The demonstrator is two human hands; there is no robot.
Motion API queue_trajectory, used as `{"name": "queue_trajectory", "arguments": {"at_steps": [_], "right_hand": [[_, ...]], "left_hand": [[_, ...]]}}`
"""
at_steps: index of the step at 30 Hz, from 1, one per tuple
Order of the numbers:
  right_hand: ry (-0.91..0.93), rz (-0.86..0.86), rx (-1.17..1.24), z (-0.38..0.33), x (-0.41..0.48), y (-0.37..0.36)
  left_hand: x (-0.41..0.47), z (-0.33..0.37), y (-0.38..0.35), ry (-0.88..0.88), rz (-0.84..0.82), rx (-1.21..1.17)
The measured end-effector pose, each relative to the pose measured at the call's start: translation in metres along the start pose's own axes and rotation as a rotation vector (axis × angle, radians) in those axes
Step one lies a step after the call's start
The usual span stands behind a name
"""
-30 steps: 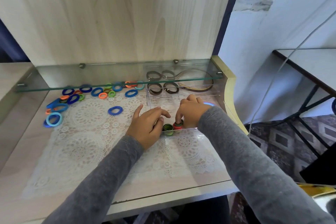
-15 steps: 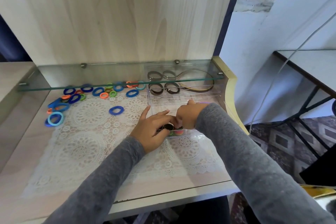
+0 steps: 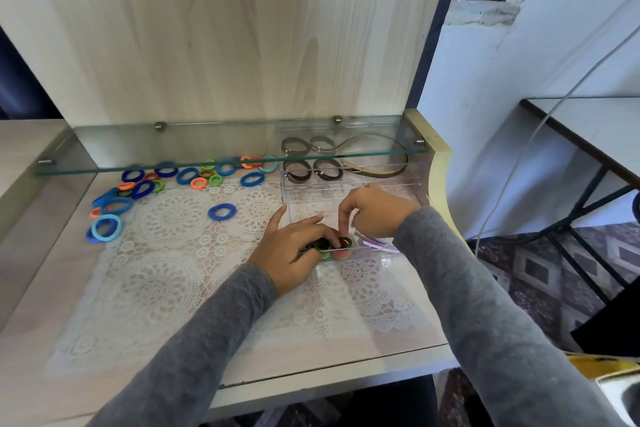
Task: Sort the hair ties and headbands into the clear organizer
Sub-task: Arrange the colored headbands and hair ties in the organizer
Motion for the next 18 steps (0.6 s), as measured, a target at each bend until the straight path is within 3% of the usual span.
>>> {"name": "queue_trajectory", "arguments": {"at_steps": [6,12,18], "right_hand": [[-0.053,0.100,0.091,0.015,-0.002,-0.014],[-0.050,0.147,0.097,0.023,0.003,-0.023],[-0.028,0.130,0.127,0.022,0.002,-0.021]], "left_hand": [[0.002,0.003,0.001,0.059,0.033,0.142],[0.008,0.001,0.000,0.085,-0.076,0.372],[0.008,0.003,0.000,0.078,-0.110,0.417]]}}
Point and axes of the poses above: each hand's wrist, its own x-axis towards the middle knuckle, its own y-axis out of the back of the hand, z = x × y, the point moved 1 cm from there along x, towards the middle knuckle, and after that the axes turned 15 degrees about -y, right-handed, at the moved point
